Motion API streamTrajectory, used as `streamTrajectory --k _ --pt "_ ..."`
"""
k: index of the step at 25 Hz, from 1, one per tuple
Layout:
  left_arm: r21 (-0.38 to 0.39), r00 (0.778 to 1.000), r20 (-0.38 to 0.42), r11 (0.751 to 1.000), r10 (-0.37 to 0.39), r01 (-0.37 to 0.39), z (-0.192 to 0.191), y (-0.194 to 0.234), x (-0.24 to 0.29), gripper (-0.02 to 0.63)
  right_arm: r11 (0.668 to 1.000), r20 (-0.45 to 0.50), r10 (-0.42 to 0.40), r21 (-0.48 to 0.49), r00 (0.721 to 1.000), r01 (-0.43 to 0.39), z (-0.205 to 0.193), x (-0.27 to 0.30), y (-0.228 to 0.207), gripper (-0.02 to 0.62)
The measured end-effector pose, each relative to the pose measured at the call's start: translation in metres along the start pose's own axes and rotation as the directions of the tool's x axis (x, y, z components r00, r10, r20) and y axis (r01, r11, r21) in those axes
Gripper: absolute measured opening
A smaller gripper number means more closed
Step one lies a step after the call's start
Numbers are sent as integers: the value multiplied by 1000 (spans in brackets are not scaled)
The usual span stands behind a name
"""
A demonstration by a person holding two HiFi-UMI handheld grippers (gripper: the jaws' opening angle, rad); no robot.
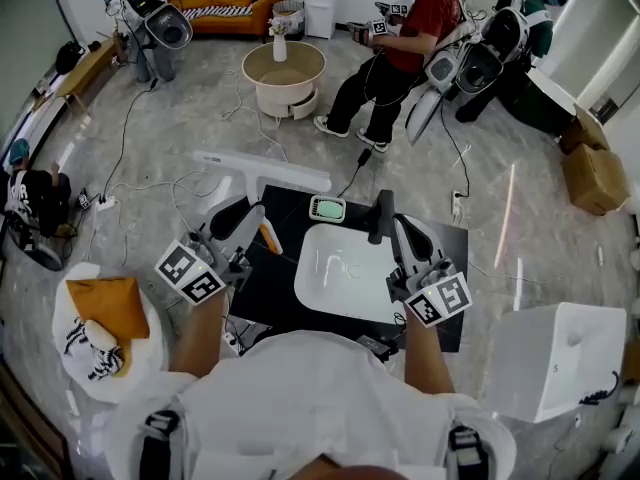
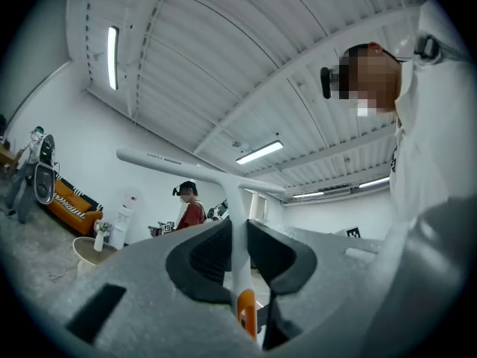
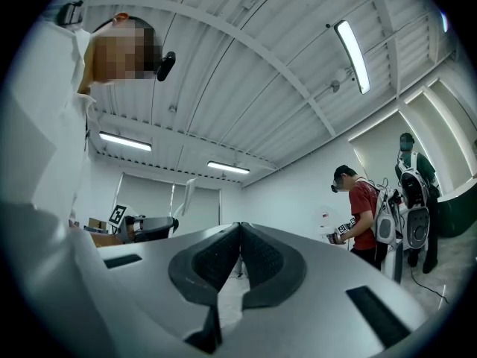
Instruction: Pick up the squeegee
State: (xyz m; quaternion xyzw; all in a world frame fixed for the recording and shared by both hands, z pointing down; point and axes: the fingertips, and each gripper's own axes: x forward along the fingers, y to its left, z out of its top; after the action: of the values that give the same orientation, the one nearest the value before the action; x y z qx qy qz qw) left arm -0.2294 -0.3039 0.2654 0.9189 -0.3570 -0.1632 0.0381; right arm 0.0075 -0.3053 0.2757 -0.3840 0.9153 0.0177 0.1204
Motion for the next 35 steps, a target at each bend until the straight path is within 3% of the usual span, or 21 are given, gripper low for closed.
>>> streamTrajectory --k 10,17,35 --pt "77 996 1 993 90 -90 -15 15 -9 77 999 -22 -32 10 999 32 -10 -1 -2 14" --pt "136 994 -33 986 107 -101 -24 10 -16 77 1000 -48 -28 11 998 29 -17 -2 4 14" --pt "162 981 -52 971 187 -176 -32 9 -24 77 997 -106 -78 1 991 79 -34 -11 -1 14"
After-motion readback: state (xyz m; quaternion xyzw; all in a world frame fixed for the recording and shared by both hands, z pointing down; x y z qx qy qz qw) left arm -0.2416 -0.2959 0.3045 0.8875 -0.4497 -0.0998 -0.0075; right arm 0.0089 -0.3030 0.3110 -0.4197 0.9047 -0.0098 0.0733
